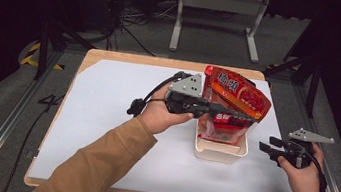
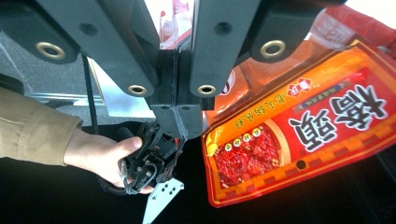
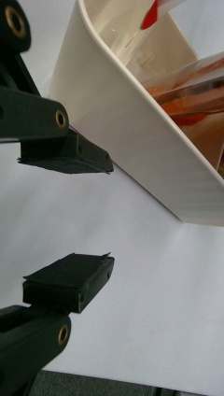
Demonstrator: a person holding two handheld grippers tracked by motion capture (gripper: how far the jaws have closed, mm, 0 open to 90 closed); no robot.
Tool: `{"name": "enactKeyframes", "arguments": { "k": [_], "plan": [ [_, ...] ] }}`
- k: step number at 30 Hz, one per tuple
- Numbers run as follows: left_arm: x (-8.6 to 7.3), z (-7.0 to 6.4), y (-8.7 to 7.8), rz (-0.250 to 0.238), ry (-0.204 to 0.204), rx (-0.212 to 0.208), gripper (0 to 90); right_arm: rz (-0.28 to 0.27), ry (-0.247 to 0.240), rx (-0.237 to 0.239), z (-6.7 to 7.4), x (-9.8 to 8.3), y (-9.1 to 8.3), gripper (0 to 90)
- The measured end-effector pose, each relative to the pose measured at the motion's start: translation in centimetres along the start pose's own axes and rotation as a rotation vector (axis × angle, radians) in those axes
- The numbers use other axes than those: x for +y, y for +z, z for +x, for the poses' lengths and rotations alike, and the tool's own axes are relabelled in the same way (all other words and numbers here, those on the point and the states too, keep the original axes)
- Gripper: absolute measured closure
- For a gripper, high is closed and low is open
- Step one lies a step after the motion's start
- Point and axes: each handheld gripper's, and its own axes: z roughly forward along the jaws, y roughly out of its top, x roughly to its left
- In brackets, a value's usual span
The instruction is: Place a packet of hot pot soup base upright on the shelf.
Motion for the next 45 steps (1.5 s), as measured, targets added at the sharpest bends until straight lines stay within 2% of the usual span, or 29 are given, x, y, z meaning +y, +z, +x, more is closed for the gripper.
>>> {"name": "enactKeyframes", "arguments": {
  "k": [15, 23, 45],
  "plan": [
    [-0.8, -0.4, 1.4, -0.011, -0.001, -0.026, 90.0, 0.001, 0.006, -0.002, -0.1, -0.2, -0.1, 46.9],
    [-1.6, -0.6, 2.2, 0.005, -0.015, -0.049, 90.0, -0.002, 0.006, -0.002, -0.2, -0.2, -0.1, 46.6],
    [-4.2, -0.8, 2.8, -0.005, -0.055, -0.038, 90.0, -0.008, 0.001, 0.007, -0.2, 0.4, 0.6, 46.3]
  ]
}}
